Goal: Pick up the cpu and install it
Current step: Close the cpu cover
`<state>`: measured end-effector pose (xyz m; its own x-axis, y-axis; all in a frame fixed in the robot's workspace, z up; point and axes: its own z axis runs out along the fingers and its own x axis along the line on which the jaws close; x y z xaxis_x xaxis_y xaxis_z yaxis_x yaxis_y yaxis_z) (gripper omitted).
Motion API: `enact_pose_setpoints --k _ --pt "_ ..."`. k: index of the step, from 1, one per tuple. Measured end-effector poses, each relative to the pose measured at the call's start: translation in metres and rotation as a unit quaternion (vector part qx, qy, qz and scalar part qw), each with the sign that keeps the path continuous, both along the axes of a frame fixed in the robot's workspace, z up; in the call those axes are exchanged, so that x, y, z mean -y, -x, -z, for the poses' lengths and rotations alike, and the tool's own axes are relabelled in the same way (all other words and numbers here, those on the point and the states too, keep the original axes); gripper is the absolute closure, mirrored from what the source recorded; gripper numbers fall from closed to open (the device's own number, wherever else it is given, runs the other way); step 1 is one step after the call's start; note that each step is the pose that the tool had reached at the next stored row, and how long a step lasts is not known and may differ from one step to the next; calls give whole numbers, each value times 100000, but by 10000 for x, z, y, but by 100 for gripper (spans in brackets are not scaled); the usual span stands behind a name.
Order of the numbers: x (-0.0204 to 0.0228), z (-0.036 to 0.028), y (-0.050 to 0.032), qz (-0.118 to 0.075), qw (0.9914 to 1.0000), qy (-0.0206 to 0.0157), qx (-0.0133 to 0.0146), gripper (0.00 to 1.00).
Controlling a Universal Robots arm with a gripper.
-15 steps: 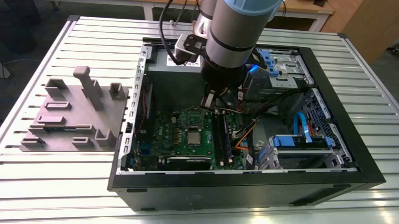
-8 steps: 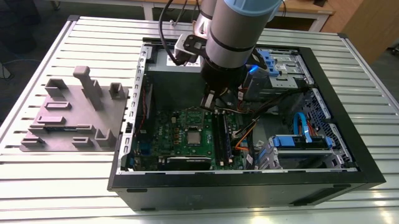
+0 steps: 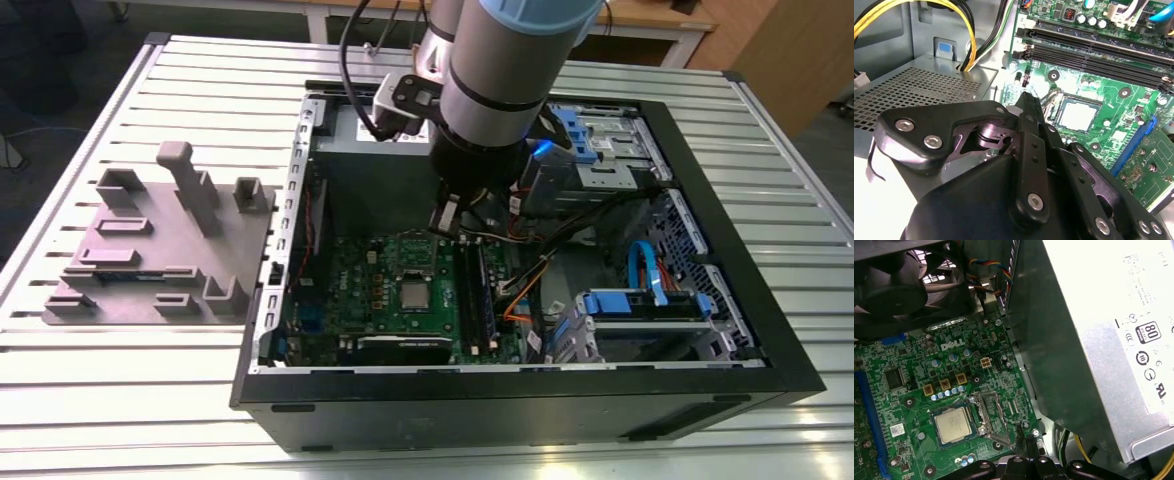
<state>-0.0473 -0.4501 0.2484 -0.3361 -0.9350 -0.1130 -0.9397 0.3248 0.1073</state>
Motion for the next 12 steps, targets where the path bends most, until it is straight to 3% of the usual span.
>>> enact_pose_setpoints --k 2,4,12 --pt "1 -4 0 1 100000 5 -3 89" --pt "40 -25 16 -110 100000 9 -5 89" --pt "69 -26 23 -158 100000 10 -6 89"
